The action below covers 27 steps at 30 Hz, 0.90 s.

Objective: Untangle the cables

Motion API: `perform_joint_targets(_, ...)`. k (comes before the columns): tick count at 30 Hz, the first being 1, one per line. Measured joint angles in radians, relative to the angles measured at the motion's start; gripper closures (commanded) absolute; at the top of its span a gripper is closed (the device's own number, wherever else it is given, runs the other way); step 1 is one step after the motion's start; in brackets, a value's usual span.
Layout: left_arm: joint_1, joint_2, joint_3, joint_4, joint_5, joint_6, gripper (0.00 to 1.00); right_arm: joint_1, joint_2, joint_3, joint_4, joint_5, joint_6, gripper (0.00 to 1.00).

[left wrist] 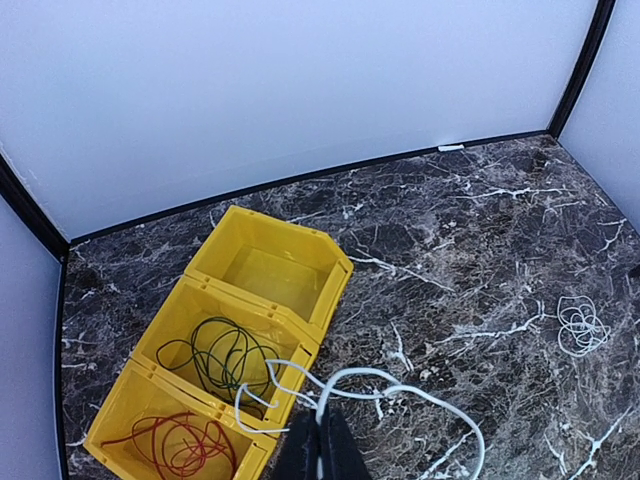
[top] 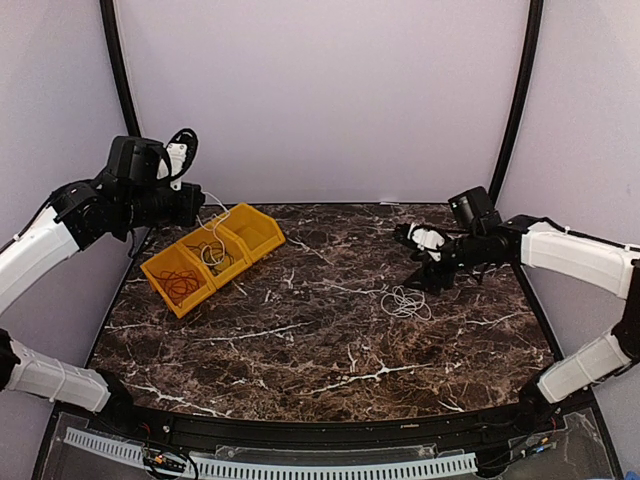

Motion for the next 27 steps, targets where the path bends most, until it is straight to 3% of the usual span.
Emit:
perform_joint_targets(8,0.003,0.053,0.005,0.035,-0.034,0.049,1.00,-0.169,-0.133,-0.045,0.009,-0.198,0.086,0.26)
perform_joint_targets(16,0.027,0.199,0.099,0.085,-0.035,0.091,1.00,-0.226,-0.167,-0.158,0.060,-0.172,0.106,0.26)
perform_joint_targets(27,0.114,0.345,0.233,0.140,0.023,0.099,1.00,-0.226,-0.152,-0.169,0.082,-0.164,0.084,0.26)
